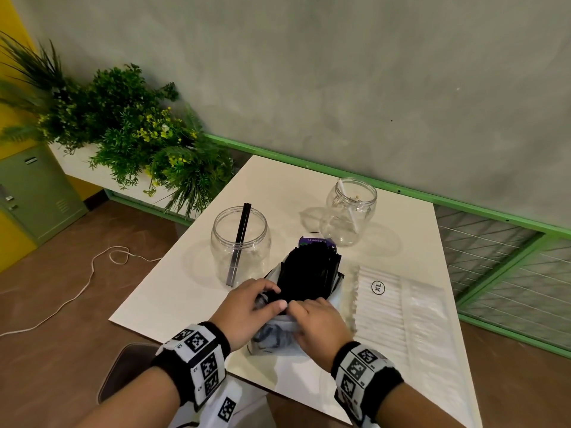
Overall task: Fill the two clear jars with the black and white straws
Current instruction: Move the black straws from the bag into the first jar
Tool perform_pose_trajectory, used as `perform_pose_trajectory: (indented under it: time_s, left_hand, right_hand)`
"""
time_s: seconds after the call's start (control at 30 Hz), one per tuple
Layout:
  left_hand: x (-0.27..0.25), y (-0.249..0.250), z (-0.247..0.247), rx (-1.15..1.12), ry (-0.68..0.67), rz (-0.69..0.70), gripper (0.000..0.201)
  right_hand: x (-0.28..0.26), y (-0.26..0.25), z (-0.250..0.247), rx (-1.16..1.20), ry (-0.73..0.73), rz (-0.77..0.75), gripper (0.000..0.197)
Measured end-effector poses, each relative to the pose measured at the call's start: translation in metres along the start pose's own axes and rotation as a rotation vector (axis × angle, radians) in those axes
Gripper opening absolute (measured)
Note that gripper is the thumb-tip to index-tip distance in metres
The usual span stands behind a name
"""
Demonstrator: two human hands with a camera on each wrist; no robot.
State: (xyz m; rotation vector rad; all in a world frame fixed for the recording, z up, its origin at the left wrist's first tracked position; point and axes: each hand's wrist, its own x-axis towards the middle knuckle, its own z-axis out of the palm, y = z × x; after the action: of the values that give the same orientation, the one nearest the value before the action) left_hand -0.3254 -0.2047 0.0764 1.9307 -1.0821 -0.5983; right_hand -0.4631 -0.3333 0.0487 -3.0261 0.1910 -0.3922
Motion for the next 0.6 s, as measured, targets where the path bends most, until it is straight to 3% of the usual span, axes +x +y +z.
perform_pose_trajectory:
  time_s: [0.07,0.13,0.27,0.37,0.47,0.6]
  left_hand:
    - [-0.002,-0.001,0.000,0.063,-0.065,-0.036,0.060]
    - [-0.001,-0.002,0.000,0.139,-0.093,-0.041,0.072]
    - [0.001,-0.006,0.003,0.125,-0.023,-0.039,0.064]
    - [0.000,-0.006,0.004,0.081,0.007,-0.057,0.063]
    - [-0.002,-0.002,0.005,0.070,0.038,-0.072,0.057]
    - [-0.004,0.003,0.004,0.069,0.072,-0.073,0.050]
  right_hand:
    - [-0.002,0.001,0.002,0.031,0.036,0.017,0.055]
    - [-0.003,0.000,0.003,0.075,0.062,0.025,0.051]
    - [-0.013,-0.002,-0.003,0.180,0.045,-0.034,0.012]
    - [-0.020,-0.004,-0.013,0.331,0.068,0.001,0.029]
    - [-0.013,0.001,-0.016,0.488,0.096,0.152,0.028]
    - [0.002,0.004,-0.018,0.523,-0.038,0.249,0.047]
